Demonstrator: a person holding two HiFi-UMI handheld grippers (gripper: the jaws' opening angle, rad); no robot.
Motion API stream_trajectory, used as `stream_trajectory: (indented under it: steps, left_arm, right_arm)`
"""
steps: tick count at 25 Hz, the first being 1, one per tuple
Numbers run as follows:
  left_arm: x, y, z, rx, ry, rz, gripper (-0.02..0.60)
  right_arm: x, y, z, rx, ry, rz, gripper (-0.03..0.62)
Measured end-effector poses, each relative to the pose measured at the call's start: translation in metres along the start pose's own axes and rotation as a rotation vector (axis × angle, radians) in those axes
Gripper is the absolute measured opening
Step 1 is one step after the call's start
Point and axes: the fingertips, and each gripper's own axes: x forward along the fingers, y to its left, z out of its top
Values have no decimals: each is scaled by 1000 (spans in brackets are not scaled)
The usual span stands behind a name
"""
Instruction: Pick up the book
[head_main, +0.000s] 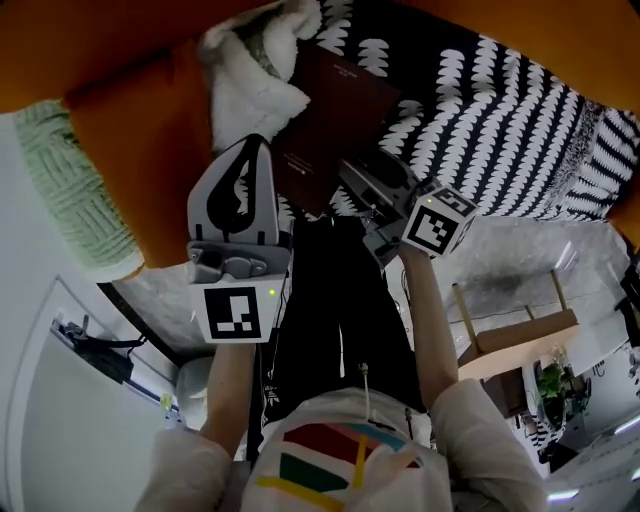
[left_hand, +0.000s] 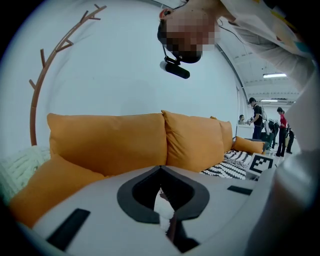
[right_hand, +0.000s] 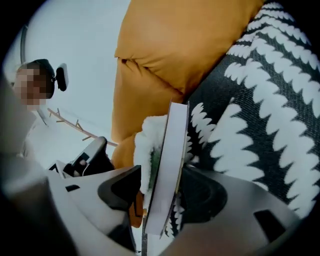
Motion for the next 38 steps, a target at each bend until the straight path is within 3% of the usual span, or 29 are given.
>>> stream_trajectory:
  steps: [3, 5, 7, 9, 14, 18, 23, 29, 38]
  left_arm:
    - [1, 9, 15, -6, 3, 14, 6]
    - [3, 14, 24, -4, 5, 15, 6]
    - [6, 17, 32, -1, 5, 15, 6]
    - [8, 19, 40, 6, 4, 10, 6]
    - [9, 35, 63, 11, 10, 19, 6]
    - [-2, 43, 108, 23, -31, 28, 6]
    - [-23, 51, 186, 59, -114, 38, 6]
    - [-44, 37, 278, 89, -233, 57, 6]
    - [-102, -5, 381, 121, -374, 48, 6]
  right_arm:
    - [13, 43, 1, 68, 50, 94, 253]
    - [40, 43, 0, 149, 80, -2, 250]
    - [66, 24, -3, 142, 113, -185, 248]
    - [77, 10, -4, 128, 126, -289, 216]
    - [75, 6, -2, 198, 160, -335, 175]
    - [54, 36, 18, 130, 151, -372, 163]
    - [21, 115, 64, 82, 56, -320, 160]
    - [-34, 224, 131, -68, -108, -227, 158]
    - [-157, 404, 183, -456, -410, -59, 158]
